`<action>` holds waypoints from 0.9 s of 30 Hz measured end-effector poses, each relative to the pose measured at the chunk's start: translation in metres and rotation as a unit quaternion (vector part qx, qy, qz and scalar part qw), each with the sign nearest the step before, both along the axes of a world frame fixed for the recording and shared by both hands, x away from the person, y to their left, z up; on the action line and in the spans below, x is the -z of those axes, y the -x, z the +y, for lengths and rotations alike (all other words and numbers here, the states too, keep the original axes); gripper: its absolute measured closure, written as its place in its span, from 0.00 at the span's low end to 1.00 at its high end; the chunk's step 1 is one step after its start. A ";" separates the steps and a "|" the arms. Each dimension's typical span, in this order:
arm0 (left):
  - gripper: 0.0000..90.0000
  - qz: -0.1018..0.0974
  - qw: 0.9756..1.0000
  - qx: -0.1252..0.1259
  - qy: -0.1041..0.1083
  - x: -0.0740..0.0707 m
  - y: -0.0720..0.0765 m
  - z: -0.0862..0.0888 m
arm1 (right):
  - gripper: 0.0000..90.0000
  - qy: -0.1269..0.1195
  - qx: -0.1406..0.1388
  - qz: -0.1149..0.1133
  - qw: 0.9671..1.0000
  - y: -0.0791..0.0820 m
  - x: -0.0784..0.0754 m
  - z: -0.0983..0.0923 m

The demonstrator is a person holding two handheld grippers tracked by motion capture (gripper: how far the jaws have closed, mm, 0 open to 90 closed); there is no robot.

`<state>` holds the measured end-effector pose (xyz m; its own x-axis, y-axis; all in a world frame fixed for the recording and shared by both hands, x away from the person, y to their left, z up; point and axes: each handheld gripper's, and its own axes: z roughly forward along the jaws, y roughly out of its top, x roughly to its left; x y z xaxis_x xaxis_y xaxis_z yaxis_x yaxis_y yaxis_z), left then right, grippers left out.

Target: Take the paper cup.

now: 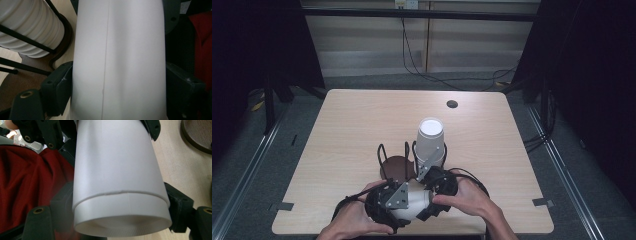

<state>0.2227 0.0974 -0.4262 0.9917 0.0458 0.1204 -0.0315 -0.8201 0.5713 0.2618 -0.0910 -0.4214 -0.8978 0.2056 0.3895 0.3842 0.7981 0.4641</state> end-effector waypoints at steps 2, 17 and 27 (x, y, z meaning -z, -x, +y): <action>0.17 -0.001 1.000 0.001 0.003 0.000 -0.001 0.001 | 0.27 0.002 0.000 -0.004 1.000 0.000 -0.001 0.000; 0.17 0.000 0.999 0.013 0.044 -0.003 -0.004 0.010 | 0.28 0.003 0.003 -0.012 1.000 0.001 -0.005 0.000; 0.18 -0.005 0.996 0.012 0.084 -0.012 -0.006 0.020 | 0.28 0.016 0.010 -0.024 1.000 0.001 -0.004 0.000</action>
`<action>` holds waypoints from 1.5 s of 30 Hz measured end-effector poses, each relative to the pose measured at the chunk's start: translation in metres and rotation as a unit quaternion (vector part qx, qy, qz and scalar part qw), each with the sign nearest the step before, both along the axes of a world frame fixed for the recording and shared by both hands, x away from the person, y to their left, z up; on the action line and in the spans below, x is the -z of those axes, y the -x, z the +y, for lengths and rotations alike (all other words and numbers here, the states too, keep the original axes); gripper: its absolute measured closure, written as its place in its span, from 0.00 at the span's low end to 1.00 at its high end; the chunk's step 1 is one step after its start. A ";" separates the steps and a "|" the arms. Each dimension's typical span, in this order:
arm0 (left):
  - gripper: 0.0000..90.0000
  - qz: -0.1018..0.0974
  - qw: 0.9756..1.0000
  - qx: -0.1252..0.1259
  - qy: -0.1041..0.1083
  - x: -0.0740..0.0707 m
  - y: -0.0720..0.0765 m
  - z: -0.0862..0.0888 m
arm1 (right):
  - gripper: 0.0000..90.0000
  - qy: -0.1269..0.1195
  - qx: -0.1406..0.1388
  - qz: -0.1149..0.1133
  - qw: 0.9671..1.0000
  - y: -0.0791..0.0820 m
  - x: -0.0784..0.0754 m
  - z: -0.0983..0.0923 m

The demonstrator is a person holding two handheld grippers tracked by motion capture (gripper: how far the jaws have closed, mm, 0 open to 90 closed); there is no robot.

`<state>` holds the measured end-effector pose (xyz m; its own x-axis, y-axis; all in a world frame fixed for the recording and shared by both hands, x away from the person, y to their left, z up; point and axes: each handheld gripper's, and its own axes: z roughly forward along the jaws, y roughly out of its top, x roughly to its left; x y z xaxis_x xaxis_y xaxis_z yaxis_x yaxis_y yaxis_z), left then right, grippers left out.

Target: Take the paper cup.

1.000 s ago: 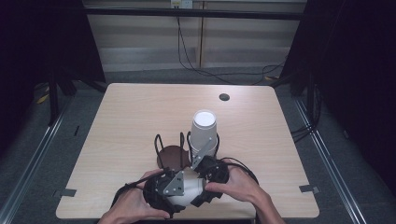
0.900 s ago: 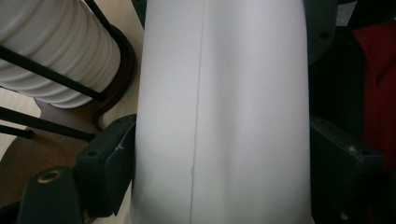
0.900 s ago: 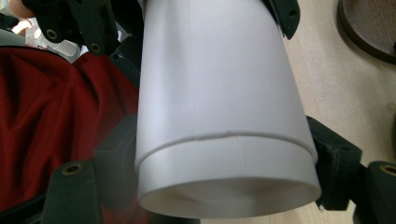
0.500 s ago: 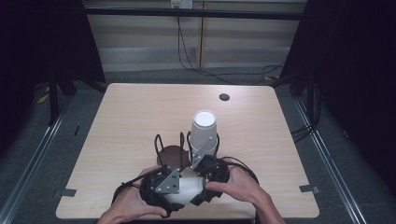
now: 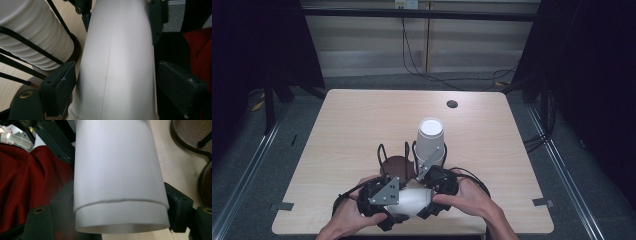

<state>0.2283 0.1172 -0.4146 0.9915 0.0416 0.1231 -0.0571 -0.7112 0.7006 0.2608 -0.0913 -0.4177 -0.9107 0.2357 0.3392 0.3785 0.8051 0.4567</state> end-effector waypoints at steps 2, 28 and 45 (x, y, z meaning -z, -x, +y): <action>0.18 0.000 1.000 0.003 0.009 -0.002 -0.001 0.003 | 0.28 -0.004 0.000 0.004 1.000 0.000 0.001 -0.001; 0.18 0.062 0.984 -0.046 0.160 -0.001 -0.010 0.039 | 0.27 -0.034 0.039 -0.019 0.998 0.007 0.001 -0.034; 0.17 0.068 0.976 -0.067 0.195 0.004 -0.013 0.049 | 0.27 -0.110 0.062 -0.055 0.990 0.013 0.002 -0.048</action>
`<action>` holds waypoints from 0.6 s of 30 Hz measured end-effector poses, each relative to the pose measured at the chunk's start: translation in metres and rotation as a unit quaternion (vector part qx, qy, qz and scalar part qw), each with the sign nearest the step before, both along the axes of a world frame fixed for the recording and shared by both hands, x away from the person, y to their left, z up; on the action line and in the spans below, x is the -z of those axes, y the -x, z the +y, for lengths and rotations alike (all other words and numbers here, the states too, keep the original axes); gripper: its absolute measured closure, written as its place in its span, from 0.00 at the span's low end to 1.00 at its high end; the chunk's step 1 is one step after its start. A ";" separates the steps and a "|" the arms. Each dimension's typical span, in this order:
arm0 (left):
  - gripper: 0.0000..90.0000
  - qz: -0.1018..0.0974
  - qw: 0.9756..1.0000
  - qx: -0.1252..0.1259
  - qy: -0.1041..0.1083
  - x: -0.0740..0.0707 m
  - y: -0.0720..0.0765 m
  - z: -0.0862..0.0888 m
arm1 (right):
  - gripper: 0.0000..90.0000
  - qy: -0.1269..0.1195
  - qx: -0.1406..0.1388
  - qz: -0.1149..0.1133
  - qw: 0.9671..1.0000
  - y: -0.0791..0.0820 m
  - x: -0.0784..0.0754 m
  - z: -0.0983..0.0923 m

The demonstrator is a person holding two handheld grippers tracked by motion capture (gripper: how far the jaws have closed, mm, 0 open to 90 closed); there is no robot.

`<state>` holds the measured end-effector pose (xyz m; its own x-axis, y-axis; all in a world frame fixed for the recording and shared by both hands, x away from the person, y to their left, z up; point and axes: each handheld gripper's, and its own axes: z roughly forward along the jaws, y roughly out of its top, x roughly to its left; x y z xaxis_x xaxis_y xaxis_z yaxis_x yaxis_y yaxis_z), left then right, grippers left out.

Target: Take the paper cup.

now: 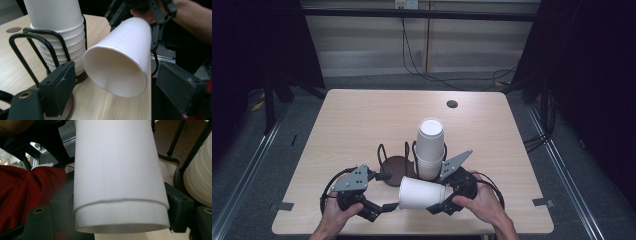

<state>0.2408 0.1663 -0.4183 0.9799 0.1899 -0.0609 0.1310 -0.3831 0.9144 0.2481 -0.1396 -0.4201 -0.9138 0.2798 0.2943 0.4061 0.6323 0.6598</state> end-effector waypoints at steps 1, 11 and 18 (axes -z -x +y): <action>0.17 -0.001 1.000 0.000 0.002 -0.001 0.000 0.000 | 0.27 -0.005 0.000 -0.002 1.000 0.000 0.000 0.000; 0.17 -0.006 1.000 0.001 0.012 -0.005 0.004 -0.003 | 0.27 -0.046 -0.004 -0.014 0.999 0.000 0.003 -0.002; 0.17 -0.008 1.000 0.000 0.019 -0.007 0.006 -0.005 | 0.27 -0.068 -0.004 -0.026 0.997 0.000 0.000 -0.002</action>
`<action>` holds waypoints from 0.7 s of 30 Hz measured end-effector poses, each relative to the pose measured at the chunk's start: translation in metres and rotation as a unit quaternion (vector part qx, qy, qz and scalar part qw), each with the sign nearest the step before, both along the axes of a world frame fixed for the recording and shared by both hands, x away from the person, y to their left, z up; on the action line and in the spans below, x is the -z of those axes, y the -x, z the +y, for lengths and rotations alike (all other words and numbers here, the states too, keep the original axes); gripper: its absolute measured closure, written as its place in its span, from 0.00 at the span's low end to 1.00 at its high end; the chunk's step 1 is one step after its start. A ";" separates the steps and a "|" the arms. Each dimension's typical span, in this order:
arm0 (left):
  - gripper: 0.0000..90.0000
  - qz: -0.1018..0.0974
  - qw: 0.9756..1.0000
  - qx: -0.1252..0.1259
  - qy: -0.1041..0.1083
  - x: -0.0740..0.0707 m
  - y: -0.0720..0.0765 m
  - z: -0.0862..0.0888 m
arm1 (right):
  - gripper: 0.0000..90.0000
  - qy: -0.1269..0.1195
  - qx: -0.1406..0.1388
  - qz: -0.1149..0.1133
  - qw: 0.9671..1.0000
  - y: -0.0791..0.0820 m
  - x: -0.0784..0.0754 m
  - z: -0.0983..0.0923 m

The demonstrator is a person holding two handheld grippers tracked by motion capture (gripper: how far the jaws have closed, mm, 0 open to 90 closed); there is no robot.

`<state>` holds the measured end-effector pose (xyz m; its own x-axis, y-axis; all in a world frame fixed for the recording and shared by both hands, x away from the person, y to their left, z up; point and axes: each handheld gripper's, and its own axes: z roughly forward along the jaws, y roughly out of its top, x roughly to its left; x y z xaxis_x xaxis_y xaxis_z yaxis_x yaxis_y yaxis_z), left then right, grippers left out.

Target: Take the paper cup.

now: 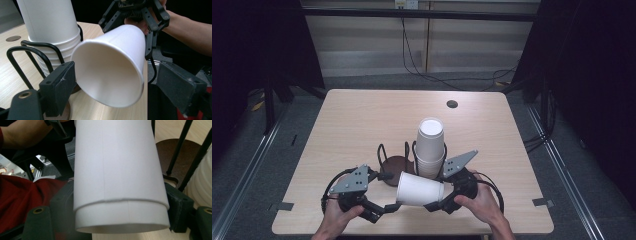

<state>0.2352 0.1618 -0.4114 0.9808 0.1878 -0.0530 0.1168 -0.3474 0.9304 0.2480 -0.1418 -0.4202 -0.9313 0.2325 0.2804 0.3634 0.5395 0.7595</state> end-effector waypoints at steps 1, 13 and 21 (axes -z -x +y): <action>0.17 -0.001 1.000 -0.004 -0.001 0.000 0.000 0.000 | 0.27 -0.005 0.003 -0.001 1.000 0.000 -0.001 -0.001; 0.17 0.010 1.000 -0.004 0.004 0.004 0.000 -0.002 | 0.27 -0.035 0.009 0.009 0.999 -0.003 0.002 0.001; 0.17 0.033 0.999 -0.006 0.024 0.009 -0.004 0.001 | 0.27 -0.050 0.000 0.010 0.999 -0.005 0.002 0.004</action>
<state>0.2394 0.1626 -0.4204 0.9726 0.1945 -0.1272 0.1824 -0.3000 0.9363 0.2527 -0.1381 -0.4217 -0.9251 0.2035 0.3207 0.3795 0.4614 0.8019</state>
